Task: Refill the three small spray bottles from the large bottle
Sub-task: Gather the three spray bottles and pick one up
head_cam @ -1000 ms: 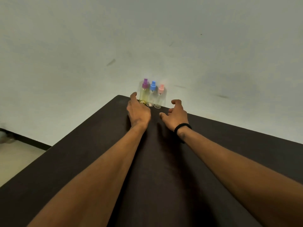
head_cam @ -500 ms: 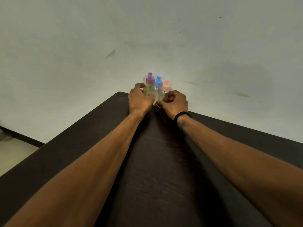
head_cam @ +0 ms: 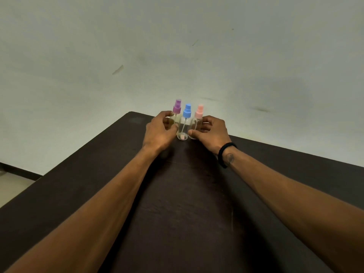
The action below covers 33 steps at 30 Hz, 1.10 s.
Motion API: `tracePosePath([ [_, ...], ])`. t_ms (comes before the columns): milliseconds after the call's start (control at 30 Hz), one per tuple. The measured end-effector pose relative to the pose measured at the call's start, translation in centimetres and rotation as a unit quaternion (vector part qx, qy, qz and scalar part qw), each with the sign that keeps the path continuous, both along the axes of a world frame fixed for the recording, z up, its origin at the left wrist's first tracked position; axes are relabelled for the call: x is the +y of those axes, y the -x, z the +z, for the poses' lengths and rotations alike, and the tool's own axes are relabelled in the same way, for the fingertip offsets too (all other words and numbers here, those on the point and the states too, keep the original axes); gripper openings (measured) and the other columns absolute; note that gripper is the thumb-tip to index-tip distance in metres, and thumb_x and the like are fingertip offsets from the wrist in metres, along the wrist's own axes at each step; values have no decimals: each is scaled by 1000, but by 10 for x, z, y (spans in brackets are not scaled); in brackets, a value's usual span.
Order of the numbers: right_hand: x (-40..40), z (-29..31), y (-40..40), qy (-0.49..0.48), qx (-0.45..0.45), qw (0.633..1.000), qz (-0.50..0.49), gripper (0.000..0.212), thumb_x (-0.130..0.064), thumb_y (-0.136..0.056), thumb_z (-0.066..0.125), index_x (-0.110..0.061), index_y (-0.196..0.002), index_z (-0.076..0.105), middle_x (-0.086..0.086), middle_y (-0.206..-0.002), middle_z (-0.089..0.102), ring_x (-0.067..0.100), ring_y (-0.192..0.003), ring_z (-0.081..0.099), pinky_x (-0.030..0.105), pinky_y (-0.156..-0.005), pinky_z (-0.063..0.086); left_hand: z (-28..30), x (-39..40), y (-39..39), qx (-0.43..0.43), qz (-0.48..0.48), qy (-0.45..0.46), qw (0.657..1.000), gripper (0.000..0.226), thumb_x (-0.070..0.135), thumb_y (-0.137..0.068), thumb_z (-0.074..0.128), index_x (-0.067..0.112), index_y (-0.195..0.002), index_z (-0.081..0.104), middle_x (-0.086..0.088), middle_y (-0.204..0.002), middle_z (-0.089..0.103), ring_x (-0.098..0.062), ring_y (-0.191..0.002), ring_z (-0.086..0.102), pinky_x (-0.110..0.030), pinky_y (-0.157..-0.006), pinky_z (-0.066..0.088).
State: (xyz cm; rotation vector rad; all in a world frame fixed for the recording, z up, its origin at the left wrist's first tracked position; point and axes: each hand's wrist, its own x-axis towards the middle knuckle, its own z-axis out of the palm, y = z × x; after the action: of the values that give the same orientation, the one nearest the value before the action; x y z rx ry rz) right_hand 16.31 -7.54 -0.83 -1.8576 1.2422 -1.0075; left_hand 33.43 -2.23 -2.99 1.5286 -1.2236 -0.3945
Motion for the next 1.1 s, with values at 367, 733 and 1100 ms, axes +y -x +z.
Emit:
tracePosePath([
  [367,159,15,138,-7,-31,999,-20,50,-7,-81,91,-11,-126,69,-4,-110,77,5,-100,74,17,-88,59,2,148,127,21,-73,50,996,49,18,-98,74,17,-145,60,4,-125,74,-6,-115,69,-20,-100,55],
  [733,220,9,194,-6,-52,997,-55,51,-6,-82,90,-12,-127,67,-1,-114,76,7,-105,74,14,-86,58,0,184,175,-17,-129,45,990,52,16,-98,73,16,-147,57,2,-129,71,-4,-115,65,3,-86,45],
  [1100,222,-13,192,4,-68,996,-50,48,-9,-79,93,-12,-123,72,-2,-110,79,7,-102,77,22,-90,61,-1,183,167,-10,-130,15,991,53,22,-98,74,17,-147,57,3,-126,73,-5,-111,67,0,-84,46],
])
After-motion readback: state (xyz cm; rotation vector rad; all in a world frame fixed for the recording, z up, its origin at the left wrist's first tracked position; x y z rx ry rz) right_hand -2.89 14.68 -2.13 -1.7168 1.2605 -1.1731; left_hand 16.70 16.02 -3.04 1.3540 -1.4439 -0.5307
